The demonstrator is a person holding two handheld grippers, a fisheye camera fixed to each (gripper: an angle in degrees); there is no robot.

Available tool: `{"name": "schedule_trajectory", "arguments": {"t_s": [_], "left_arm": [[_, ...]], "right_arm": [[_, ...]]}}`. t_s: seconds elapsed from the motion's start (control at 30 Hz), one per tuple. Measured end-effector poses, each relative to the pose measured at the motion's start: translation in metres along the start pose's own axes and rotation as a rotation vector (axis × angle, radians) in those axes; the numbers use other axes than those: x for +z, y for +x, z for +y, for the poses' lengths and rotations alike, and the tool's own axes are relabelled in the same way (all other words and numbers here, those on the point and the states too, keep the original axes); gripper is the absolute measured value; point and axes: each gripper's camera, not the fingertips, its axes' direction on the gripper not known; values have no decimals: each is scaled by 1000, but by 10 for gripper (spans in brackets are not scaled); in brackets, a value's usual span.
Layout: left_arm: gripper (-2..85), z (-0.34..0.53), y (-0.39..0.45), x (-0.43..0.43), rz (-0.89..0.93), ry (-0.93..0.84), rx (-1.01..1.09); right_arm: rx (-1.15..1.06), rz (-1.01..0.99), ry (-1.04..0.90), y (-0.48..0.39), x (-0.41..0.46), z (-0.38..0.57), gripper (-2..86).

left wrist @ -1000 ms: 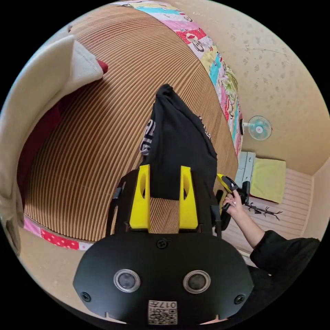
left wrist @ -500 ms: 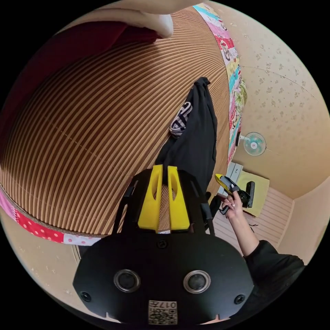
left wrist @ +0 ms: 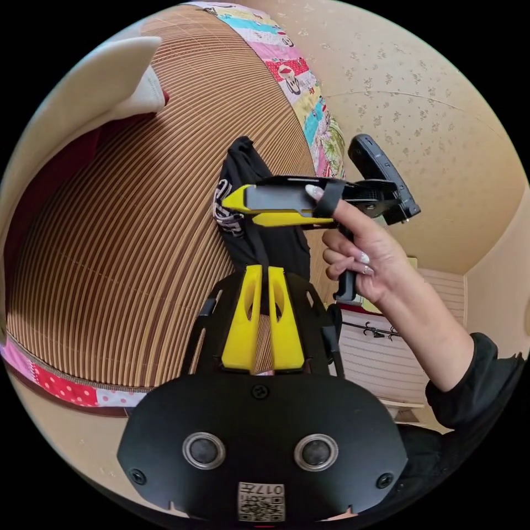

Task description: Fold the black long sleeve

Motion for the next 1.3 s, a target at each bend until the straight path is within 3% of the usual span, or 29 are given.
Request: {"name": "schedule_trajectory", "arguments": {"t_s": [0.27,0.4,0.5,0.67,0.77,1.07,1.17,1.3], "left_arm": [[-1,10,-26,-2,29,10,6],[-1,13,-34,-5,40,-8,49],[2,16,-36,-12,41,-15,92],[39,24,-31,-28,51,-16,188],[84,30,-28,-38,59,0,235],[86,29,-46,10,-76,-109,225],[87,27,-44,43,-134,-173,247],[93,16,-50,93,-176,-229,244]], "right_arm": [[-68,592,-281,-69,87,2,142],[-56,689,-263,-78,79,24,73],[-19,544,-199,-73,41,50,60],[-16,-26,48,-27,-65,135,56],[-63,-269,212,18,-131,200,54],[-141,-660,630,207,-269,404,42],[-59,-735,704,267,-271,448,32],[130,-784,656,316,-255,470,29]]}}
